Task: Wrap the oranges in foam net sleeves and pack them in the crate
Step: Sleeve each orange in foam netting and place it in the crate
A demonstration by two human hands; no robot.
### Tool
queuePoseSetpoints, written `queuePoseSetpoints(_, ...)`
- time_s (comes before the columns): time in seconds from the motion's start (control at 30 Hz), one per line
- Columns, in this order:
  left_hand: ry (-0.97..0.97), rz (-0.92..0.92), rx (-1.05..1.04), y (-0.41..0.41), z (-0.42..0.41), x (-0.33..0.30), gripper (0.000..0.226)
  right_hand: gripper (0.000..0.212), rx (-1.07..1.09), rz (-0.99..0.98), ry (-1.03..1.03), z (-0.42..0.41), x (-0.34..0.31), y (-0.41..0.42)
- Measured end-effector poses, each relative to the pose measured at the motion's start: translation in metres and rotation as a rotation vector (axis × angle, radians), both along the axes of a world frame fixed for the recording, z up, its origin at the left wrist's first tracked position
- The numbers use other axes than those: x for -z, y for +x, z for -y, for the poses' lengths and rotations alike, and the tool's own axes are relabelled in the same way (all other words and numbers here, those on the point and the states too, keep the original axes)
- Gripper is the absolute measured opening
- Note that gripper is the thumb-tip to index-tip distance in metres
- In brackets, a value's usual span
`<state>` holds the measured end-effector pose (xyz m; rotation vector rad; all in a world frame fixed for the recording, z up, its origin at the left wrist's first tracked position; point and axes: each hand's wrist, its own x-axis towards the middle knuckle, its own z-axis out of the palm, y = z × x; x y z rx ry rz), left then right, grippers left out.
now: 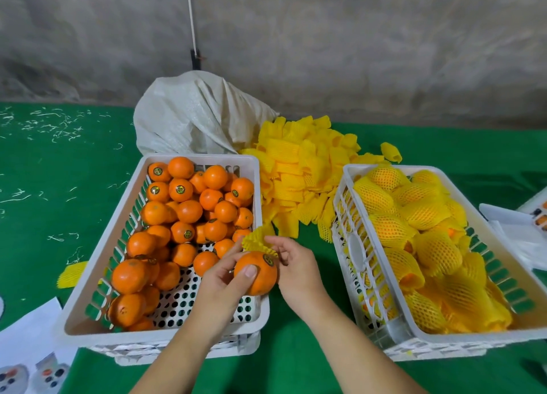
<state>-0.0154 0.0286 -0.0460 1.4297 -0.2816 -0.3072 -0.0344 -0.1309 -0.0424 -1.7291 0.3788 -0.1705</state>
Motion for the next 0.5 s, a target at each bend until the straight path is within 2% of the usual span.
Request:
queuePoseSetpoints(0.1, -0.018, -0.032, 0.03, -0.001, 0.0, -0.003, 0.046, 0.037, -0.031, 0.017, -0.002, 0.01, -0.003, -0.002)
queuePoseSetpoints(0.27, 0.072, -0.053, -0.176, 0.006, 0.004, 0.007, 0.061, 0.029, 0.013, 0.111, 0.014, 0.016, -0.012, -0.005)
queuePoseSetpoints(0.43, 0.045, -0.024, -0.33, 0.01, 0.005, 0.014, 0.06, 0.03, -0.009, 0.187, -0.129, -0.006, -0.015, -0.012)
queuePoseSetpoints(0.5, 0.027, -0.059, -0.356, 0.012, 0.004, 0.015, 0.063, 0.024, -0.047, 0.207, -0.162, -0.019, -0.013, -0.017)
